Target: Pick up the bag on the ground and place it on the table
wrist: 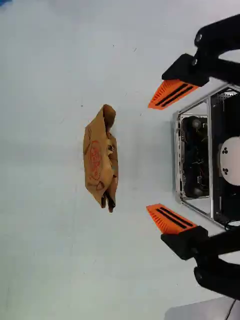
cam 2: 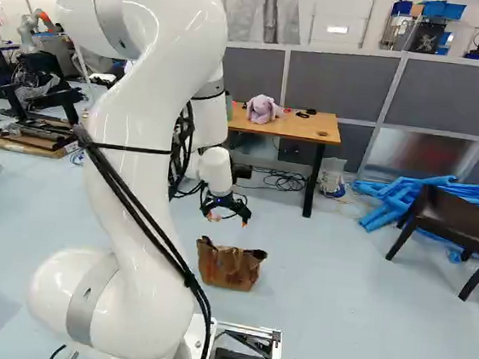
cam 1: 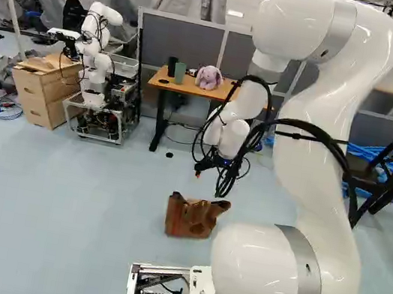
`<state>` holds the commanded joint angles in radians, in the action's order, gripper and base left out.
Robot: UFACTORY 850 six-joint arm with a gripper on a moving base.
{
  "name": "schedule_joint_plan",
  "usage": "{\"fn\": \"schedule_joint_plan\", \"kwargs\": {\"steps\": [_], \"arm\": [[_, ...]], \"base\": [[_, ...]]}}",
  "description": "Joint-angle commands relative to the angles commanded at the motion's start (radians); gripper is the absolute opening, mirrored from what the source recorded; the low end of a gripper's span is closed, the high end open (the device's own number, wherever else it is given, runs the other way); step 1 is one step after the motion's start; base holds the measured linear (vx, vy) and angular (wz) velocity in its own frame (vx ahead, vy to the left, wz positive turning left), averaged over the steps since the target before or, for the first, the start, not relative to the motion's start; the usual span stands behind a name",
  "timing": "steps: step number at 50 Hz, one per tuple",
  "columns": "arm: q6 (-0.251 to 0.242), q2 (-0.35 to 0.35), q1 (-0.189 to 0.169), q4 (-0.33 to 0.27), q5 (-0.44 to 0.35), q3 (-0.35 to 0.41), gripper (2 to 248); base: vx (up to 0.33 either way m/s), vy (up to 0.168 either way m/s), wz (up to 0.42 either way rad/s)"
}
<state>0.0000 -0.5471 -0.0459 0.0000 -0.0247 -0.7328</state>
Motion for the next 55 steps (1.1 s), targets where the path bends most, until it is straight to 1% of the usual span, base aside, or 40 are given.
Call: {"fn": "schedule_joint_plan", "kwargs": {"steps": [41, 55], "arm": [[0.000, -0.183, -0.004, 0.000, 0.000, -0.106, 247], [0.000, -0.250, -0.003, 0.000, 0.000, -0.159, 247]], "base": [[0.000, 0.000, 0.000], [0.000, 0.000, 0.000]]}}
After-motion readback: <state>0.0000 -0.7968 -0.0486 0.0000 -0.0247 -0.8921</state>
